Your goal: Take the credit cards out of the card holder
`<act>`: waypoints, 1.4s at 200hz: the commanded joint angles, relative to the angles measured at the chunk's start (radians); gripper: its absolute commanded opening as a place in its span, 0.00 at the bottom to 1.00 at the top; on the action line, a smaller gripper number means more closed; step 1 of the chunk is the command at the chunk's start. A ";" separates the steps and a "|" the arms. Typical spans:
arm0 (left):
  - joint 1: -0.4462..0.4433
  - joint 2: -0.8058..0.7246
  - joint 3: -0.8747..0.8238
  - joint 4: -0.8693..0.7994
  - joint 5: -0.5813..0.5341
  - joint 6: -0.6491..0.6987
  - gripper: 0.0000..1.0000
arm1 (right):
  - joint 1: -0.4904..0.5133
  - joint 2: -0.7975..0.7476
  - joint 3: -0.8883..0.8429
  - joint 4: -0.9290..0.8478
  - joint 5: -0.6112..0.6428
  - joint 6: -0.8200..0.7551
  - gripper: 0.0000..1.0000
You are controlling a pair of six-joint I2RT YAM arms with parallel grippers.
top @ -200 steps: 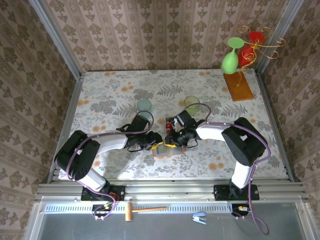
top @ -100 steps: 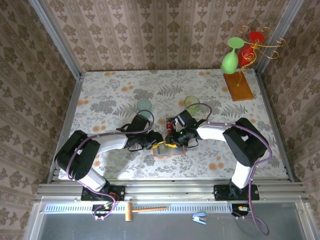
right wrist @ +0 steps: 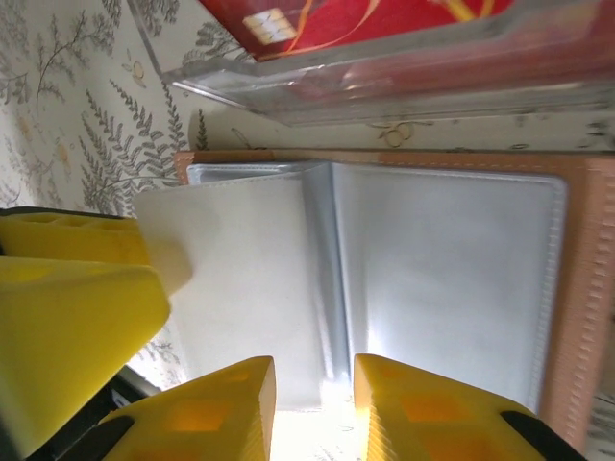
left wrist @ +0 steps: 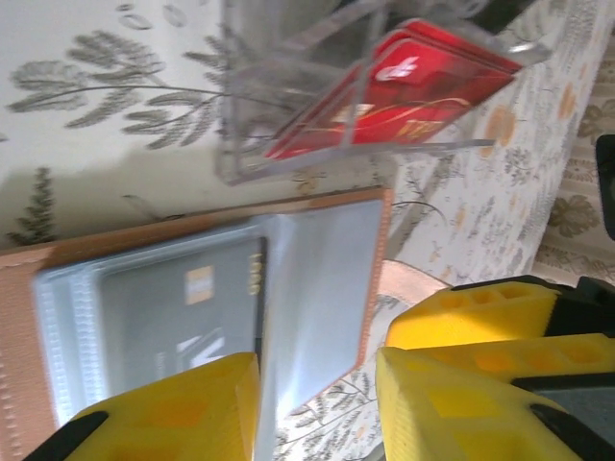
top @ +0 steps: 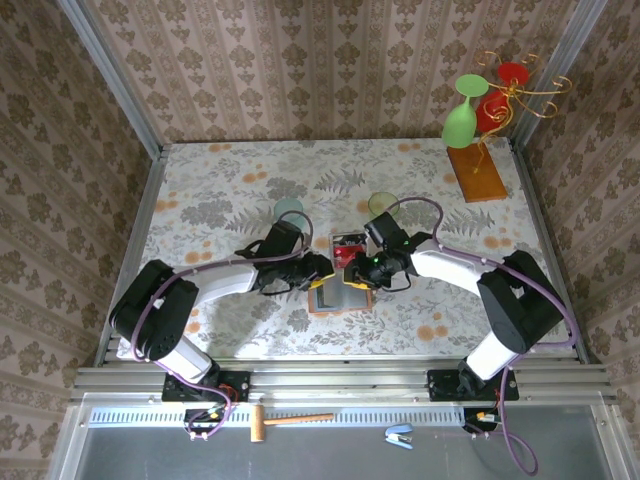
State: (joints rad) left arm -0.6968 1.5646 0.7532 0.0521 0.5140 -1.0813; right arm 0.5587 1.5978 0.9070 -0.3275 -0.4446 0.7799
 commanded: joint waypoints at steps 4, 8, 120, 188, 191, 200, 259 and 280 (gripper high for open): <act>-0.015 0.015 0.052 -0.022 0.023 0.009 0.39 | -0.018 -0.070 0.016 -0.110 0.075 -0.046 0.29; -0.017 0.019 0.058 -0.024 0.024 0.010 0.40 | -0.021 -0.076 0.016 -0.119 0.081 -0.051 0.29; -0.104 0.196 0.226 -0.006 0.061 0.005 0.49 | -0.093 -0.189 -0.033 -0.205 0.189 -0.115 0.33; -0.136 0.263 0.237 0.040 0.071 -0.018 0.50 | -0.099 -0.133 -0.051 -0.162 0.140 -0.115 0.35; -0.137 0.265 0.235 0.042 0.072 -0.021 0.50 | -0.099 -0.129 -0.051 -0.159 0.139 -0.114 0.35; -0.137 0.271 0.234 0.050 0.075 -0.025 0.50 | -0.099 -0.119 -0.053 -0.152 0.131 -0.112 0.35; -0.138 0.287 0.234 0.065 0.087 -0.032 0.51 | -0.099 -0.054 -0.061 -0.105 0.092 -0.106 0.35; -0.136 0.284 0.235 0.061 0.087 -0.028 0.51 | -0.100 -0.033 -0.062 -0.096 0.083 -0.108 0.34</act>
State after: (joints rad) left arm -0.8238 1.8526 0.9699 0.0746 0.5632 -1.1007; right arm 0.4549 1.5223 0.8619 -0.4538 -0.3317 0.6796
